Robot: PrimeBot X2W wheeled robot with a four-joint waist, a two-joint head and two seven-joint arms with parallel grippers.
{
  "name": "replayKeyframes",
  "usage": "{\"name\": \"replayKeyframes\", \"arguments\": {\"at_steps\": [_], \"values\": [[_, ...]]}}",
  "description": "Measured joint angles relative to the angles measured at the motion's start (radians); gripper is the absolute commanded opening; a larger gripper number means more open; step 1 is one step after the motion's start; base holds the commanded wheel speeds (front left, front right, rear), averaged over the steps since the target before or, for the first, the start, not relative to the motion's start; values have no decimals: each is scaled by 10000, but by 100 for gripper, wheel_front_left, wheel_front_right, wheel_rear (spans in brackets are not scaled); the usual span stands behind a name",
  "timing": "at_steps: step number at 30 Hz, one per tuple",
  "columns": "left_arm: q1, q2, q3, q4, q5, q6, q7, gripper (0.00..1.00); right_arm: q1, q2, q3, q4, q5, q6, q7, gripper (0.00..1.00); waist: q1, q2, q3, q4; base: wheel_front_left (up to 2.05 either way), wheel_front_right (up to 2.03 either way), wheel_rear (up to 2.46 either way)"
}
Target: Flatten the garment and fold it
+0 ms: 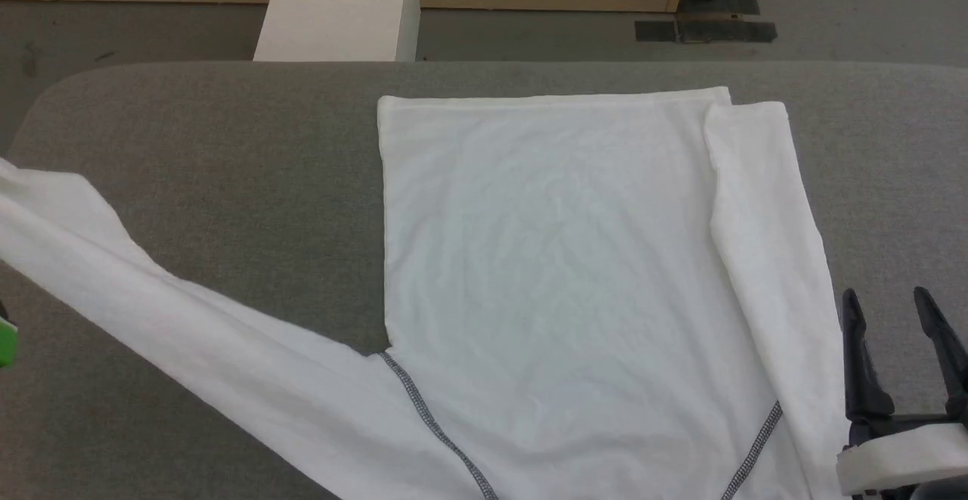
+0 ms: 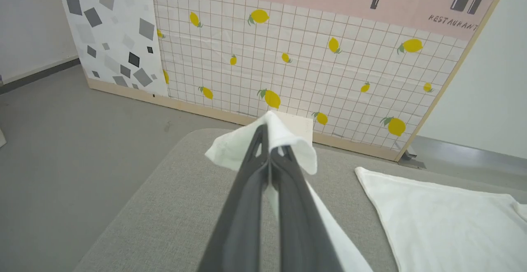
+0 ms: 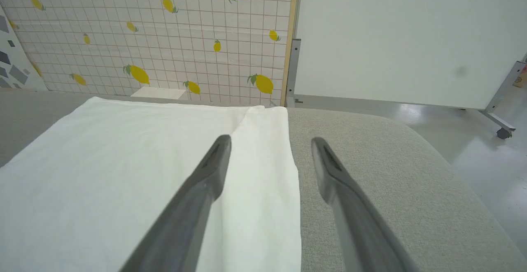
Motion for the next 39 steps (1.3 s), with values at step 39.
{"name": "replayKeyframes", "arguments": {"at_steps": [39], "values": [[-3100,-6032,-10702,650,3047,-1160,752,0,133,13,-1670,-443,265,0,173,100,0,0,147,-734,0,0,0]]}}
